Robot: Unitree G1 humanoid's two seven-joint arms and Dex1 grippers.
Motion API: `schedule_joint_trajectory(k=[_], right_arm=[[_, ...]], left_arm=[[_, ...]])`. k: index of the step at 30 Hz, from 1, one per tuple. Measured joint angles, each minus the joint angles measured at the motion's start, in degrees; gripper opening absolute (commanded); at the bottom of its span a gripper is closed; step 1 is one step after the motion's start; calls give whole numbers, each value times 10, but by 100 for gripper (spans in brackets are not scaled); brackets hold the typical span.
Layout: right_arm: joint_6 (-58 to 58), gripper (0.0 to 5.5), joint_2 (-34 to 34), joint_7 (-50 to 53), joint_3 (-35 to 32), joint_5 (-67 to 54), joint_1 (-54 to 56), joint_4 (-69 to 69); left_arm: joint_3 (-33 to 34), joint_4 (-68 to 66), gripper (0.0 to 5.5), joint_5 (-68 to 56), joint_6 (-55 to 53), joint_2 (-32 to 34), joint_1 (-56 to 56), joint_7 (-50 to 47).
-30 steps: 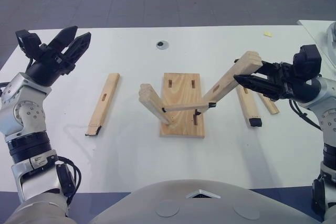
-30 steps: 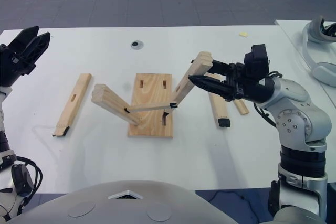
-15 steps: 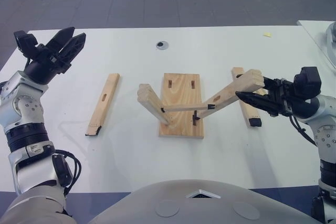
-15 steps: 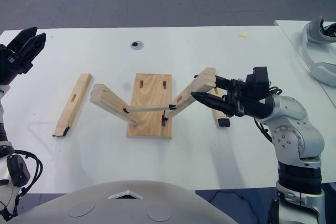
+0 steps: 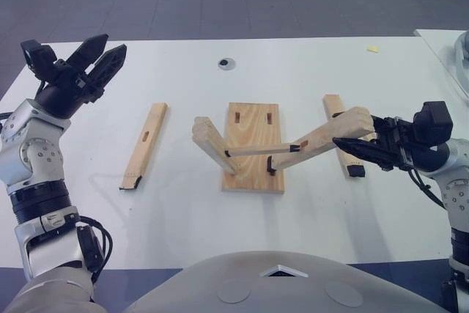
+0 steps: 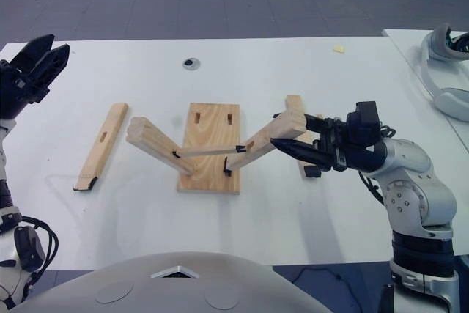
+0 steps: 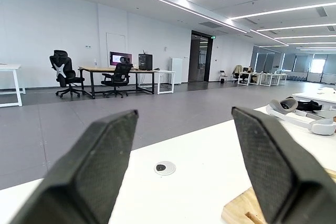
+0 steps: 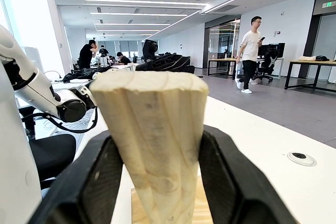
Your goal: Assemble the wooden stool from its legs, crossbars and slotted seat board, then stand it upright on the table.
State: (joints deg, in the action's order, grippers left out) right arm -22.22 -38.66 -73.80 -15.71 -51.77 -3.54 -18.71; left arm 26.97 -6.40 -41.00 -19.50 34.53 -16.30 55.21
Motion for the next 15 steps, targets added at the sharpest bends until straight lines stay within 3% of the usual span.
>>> schedule_joint_trajectory(k=[15], right_arm=[[-7, 209, -36, -36, -5, 3, 27, 47]], left_arm=[[-3, 110, 330, -25, -40, -23, 47, -73]])
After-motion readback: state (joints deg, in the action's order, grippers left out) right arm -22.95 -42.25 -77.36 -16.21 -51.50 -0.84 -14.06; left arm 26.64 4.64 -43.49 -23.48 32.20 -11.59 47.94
